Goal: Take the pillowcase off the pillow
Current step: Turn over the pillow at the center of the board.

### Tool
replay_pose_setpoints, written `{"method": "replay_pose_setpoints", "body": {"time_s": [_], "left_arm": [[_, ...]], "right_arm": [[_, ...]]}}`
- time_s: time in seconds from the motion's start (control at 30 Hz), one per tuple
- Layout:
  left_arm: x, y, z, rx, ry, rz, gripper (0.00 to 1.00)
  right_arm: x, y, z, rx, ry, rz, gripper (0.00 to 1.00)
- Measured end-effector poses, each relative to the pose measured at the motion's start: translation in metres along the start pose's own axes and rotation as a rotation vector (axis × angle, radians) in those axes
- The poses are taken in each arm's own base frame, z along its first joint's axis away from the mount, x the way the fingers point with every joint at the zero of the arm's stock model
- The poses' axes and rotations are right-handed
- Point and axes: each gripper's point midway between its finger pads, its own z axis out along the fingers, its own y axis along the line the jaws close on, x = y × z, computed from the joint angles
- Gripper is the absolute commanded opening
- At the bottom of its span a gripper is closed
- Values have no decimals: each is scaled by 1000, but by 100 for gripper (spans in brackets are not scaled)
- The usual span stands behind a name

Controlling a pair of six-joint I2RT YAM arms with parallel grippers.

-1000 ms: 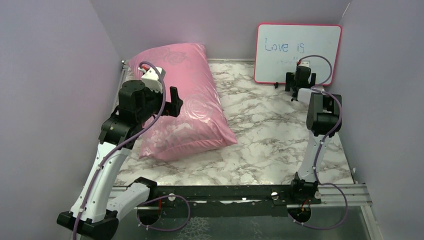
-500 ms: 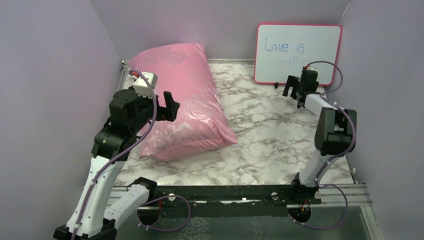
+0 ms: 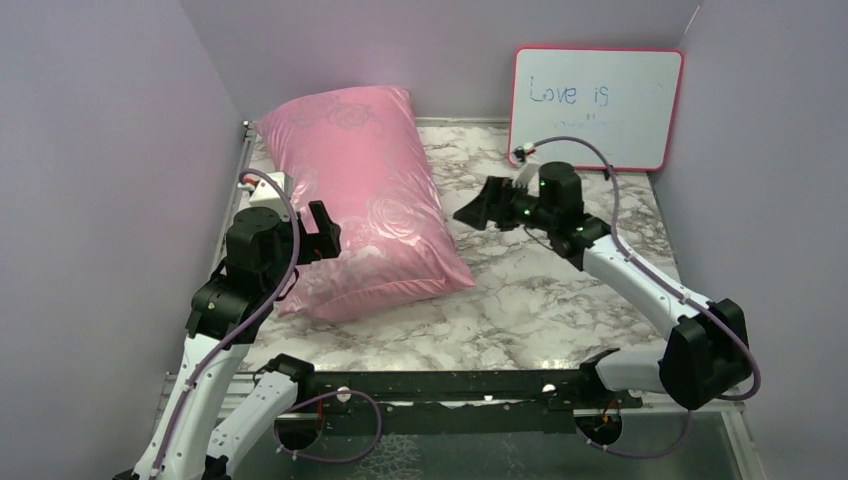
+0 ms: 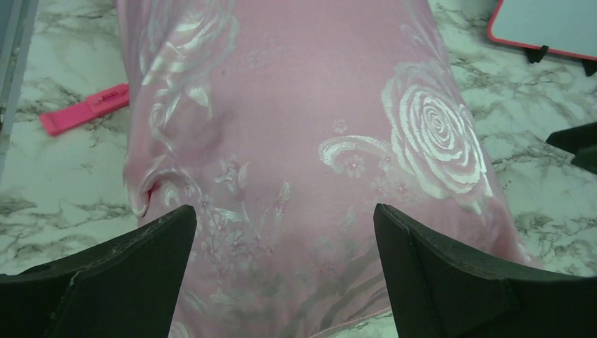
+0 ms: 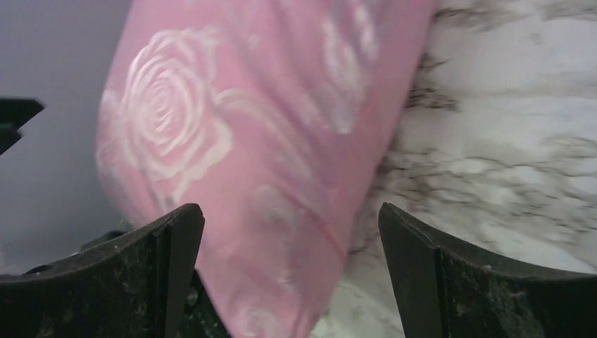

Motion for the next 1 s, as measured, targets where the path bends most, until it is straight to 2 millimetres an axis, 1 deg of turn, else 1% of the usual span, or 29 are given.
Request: {"method": "replay_pose_setpoints", "body": {"time_s": [0.03,0.07,0.17,0.2,0.23,0.27,0.3,0.33,0.37,0.43,0.47,0.57,0.63,0.77,0.9,1.0], "left_arm": [[5,4,1,-21,10,-12,99],[8,7,1,-38,15,-20,99],[8,13,-2,-72,4,-44,99],[7,14,-3,-77,-3,-49,99],[6,16,-4,-86,-9,-56,99],[6,17,-6,-91,-13,-59,99],[5,18,-7,-94,-19,-62,99],[5,18,-8,-97,-22,-64,99],[5,19,-9,-99,-23,-66,99],[7,20,-11,-103,-20,-68,99],[7,21,-11,-104,-21,-70,99],[14,23,-10,-109,-10,-71,99],[18,24,-8,-118,0,-74,99],[28,27,-1,-139,41,-72,99],[40,27,14,-154,104,-70,99],[60,24,29,-148,180,-82,99]], "right_arm": [[11,25,4,-56,29,-16,100],[21,45,7,-100,55,-28,100],[55,92,19,-196,146,-72,100],[66,102,26,-209,182,-88,98],[78,109,33,-207,217,-100,91],[90,110,42,-187,245,-117,82],[103,108,51,-161,271,-134,74],[114,102,57,-123,290,-145,71],[122,92,60,-79,303,-147,70],[131,69,62,21,298,-151,68],[132,59,61,64,285,-154,65],[133,36,57,152,251,-159,63],[132,26,56,172,243,-149,63],[129,7,64,206,228,-75,66],[132,-3,68,182,226,13,67],[136,-5,75,157,241,47,68]]}}
